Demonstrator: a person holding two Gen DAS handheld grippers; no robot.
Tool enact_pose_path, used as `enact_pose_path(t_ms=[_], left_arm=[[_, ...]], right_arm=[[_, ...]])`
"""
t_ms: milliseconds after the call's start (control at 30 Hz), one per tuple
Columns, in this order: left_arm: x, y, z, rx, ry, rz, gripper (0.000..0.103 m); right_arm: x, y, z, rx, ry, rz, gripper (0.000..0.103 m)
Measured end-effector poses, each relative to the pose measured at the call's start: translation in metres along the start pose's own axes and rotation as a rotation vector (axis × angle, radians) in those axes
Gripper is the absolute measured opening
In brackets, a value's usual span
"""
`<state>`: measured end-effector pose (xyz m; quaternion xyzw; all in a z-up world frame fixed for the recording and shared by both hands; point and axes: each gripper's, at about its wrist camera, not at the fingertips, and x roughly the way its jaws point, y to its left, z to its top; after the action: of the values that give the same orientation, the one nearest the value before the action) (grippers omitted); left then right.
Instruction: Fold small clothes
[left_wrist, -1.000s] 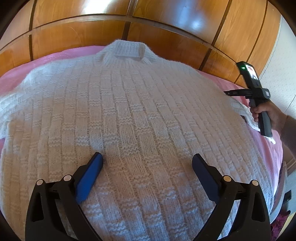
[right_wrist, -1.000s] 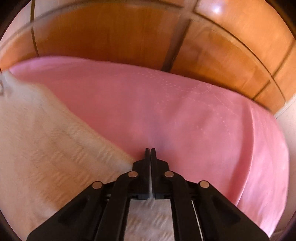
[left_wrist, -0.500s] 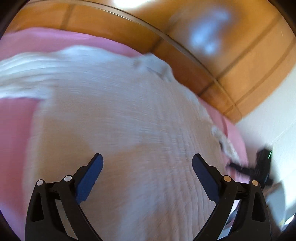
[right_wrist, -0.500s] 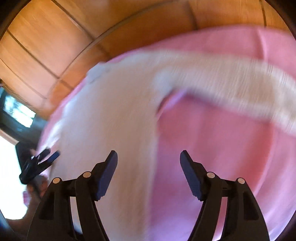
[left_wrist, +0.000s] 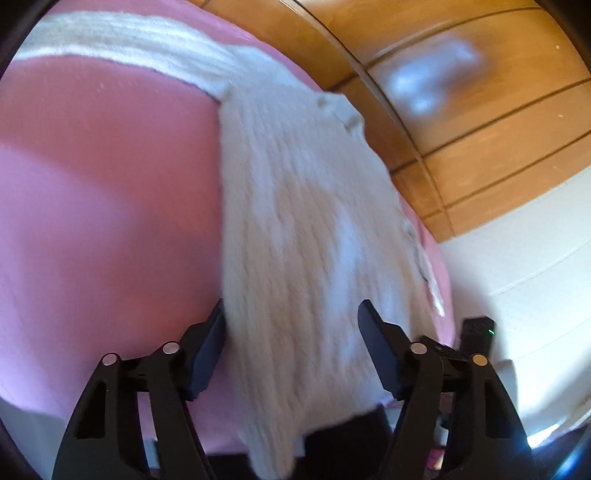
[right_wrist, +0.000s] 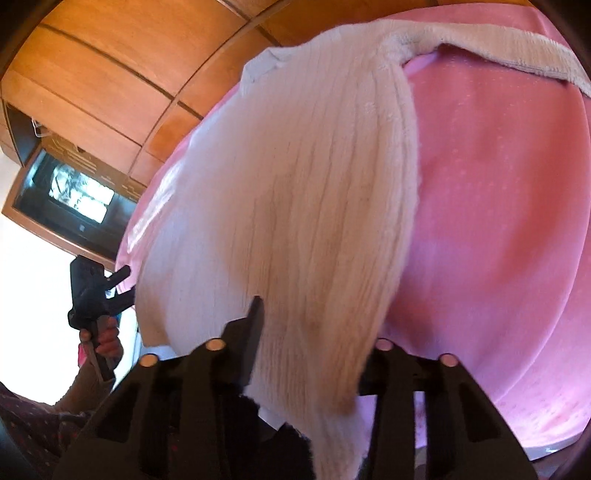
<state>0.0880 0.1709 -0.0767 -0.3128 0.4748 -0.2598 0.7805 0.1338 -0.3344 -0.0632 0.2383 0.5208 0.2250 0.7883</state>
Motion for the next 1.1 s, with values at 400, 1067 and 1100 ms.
enact_pose_path(t_ms=[400,1067,1100], left_arm=[[-0.072,-0.064,0.011,0.192,-0.079,-0.078,0.005],[0.005,-0.072,0.03,0.247,-0.134,0.291,0.057],[0.018,-0.077,0.031,0.271,-0.119,0.304,0.057]], right_arm=[[-0.096,0.064,0.03,-0.151,-0.24,-0.009,0.006],[-0.093,-0.058,0.002,0.211,-0.263,-0.231,0.06],[-0.106,-0.077,0.004,0.282,-0.313,-0.242,0.06]])
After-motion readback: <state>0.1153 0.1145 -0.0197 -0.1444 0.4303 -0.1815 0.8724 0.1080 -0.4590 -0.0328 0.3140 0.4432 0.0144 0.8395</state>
